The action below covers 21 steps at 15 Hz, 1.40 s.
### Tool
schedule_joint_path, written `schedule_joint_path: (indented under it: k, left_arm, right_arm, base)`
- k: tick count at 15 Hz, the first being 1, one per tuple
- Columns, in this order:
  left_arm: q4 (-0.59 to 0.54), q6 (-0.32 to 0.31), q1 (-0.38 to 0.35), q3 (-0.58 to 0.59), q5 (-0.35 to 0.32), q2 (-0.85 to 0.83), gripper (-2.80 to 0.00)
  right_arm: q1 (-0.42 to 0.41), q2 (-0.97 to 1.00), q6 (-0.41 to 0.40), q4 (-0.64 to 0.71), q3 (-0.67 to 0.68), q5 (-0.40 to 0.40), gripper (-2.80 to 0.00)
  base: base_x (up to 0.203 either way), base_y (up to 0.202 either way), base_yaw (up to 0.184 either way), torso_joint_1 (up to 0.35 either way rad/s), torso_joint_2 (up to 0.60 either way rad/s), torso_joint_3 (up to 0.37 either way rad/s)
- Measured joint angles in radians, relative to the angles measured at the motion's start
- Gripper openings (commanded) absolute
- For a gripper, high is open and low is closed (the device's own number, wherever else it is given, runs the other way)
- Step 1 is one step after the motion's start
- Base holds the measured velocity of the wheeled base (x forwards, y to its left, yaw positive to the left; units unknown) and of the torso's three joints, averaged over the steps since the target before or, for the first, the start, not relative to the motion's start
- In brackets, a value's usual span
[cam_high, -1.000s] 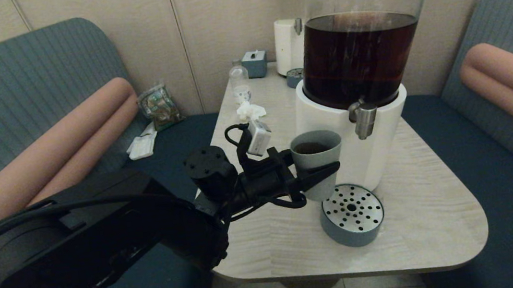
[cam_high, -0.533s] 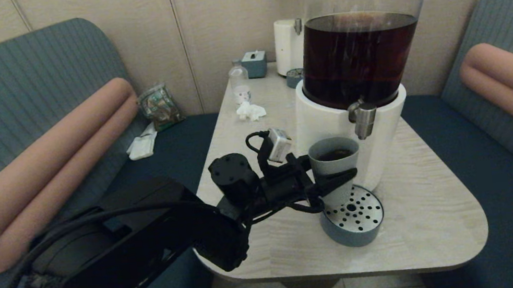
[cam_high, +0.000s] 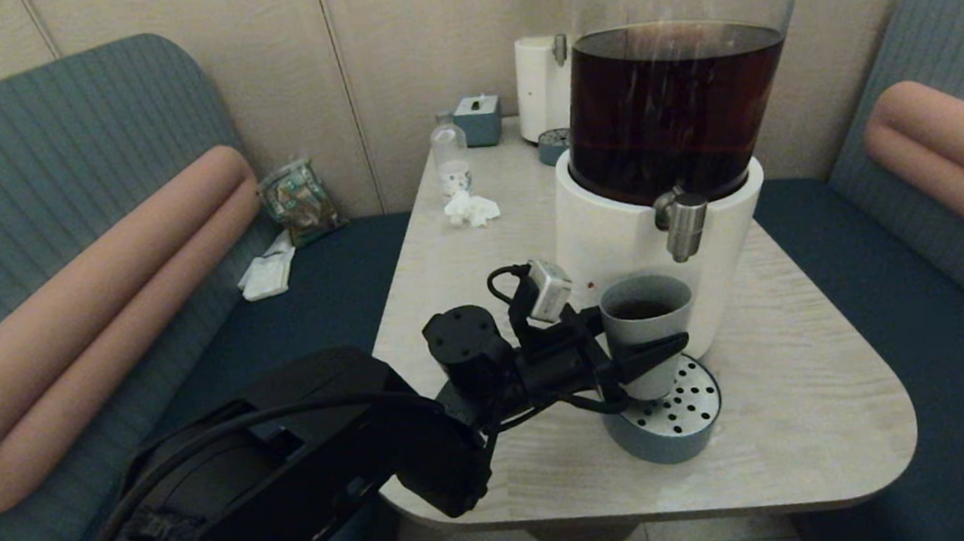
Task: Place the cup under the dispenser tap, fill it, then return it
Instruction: Place it under the water dispenser
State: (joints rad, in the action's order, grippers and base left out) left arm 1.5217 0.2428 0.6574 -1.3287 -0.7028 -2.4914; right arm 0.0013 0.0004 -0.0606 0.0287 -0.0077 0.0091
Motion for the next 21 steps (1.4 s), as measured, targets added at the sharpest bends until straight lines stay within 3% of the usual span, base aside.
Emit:
schedule_joint_path:
  k: [20, 21]
  left_arm:
    - [0.003, -0.004, 0.022, -0.108, 0.030, -0.091, -2.80]
    - [0.004, -0.005, 0.023, -0.106, 0.031, -0.092, 0.00]
  right_arm:
    - [0.000, 0.000, 0.000, 0.000, 0.000, -0.001, -2.80]
    - [0.000, 0.000, 0.000, 0.000, 0.000, 0.000, -2.80]
  base:
    - [0.000, 0.000, 0.000, 0.000, 0.00, 0.000]
    - [0.000, 0.000, 0.000, 0.000, 0.00, 0.000]
